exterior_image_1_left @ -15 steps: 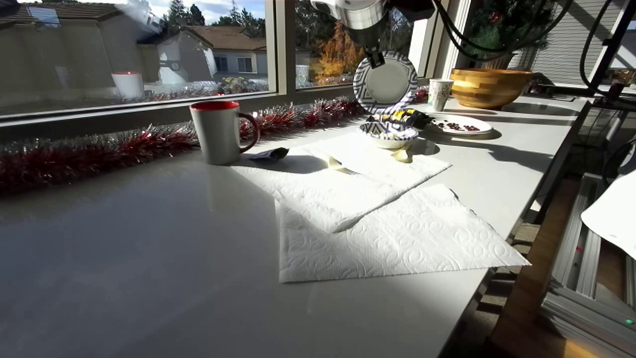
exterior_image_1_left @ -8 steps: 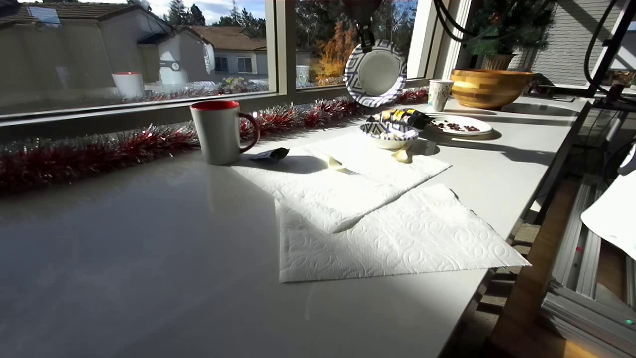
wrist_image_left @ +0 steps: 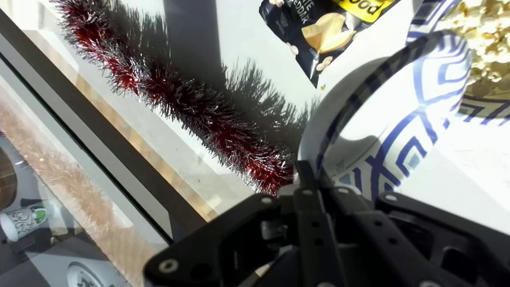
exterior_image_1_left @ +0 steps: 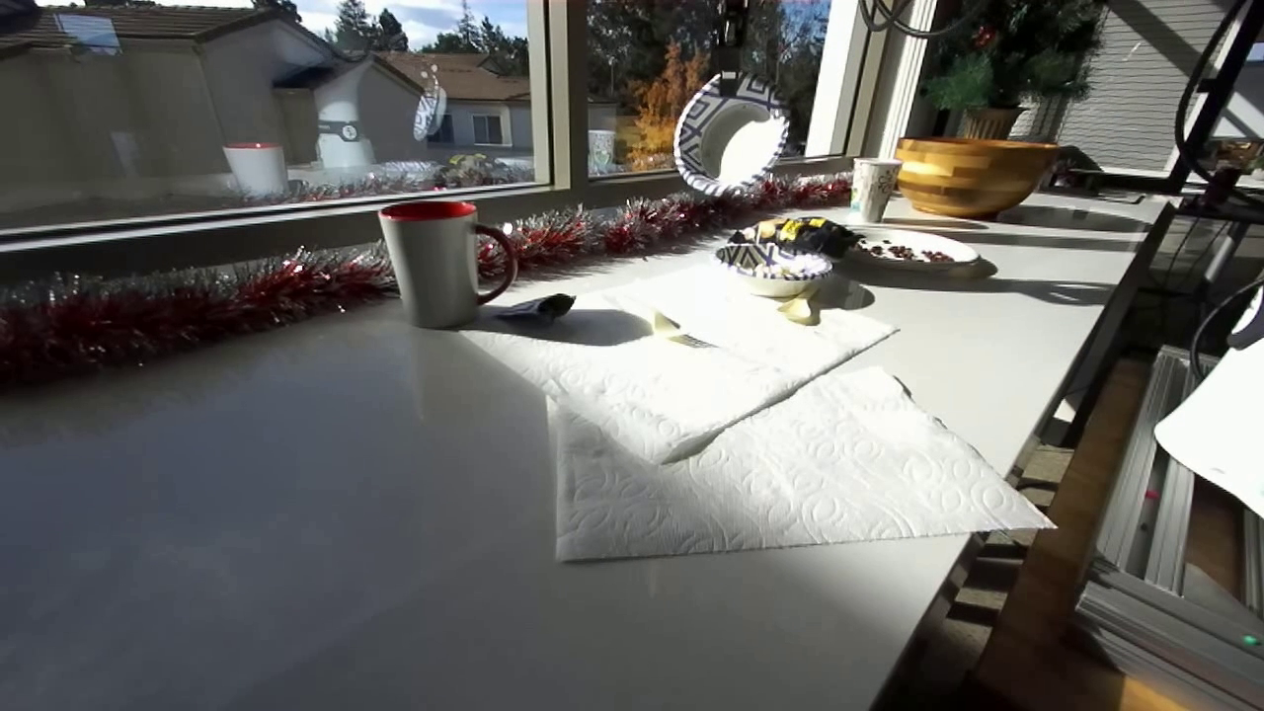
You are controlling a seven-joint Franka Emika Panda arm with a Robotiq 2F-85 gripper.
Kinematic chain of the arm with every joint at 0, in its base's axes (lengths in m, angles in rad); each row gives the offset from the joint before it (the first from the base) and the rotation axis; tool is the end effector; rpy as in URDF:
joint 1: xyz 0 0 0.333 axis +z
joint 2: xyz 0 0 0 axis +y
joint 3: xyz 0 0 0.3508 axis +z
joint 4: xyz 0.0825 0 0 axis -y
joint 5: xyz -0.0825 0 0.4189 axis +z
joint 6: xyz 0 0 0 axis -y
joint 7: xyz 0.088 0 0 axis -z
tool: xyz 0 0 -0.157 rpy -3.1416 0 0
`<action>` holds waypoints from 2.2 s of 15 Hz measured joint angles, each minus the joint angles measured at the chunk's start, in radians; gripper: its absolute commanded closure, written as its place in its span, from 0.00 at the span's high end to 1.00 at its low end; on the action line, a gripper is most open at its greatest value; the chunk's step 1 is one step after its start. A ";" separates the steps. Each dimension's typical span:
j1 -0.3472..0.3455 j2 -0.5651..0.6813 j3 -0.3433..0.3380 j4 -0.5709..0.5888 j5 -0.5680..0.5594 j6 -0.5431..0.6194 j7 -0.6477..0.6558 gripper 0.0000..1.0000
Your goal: Pour the contents of the bowl near the window into the empty one
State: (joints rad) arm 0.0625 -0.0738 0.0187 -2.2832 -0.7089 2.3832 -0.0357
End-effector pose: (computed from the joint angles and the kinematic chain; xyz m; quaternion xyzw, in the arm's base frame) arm 0.5626 0.0170 0.3746 0.9191 0.2845 0.0871 0.2584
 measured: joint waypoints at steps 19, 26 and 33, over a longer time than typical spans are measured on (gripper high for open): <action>-0.119 0.114 -0.061 0.081 1.483 0.050 -0.985 0.01; -0.206 0.274 -0.096 0.120 1.779 -0.190 -1.174 0.01; -0.191 0.401 -0.083 0.181 1.779 -0.158 -1.120 0.01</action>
State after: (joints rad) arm -0.1280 0.3276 -0.0643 -2.1022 1.0700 2.2249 -1.1554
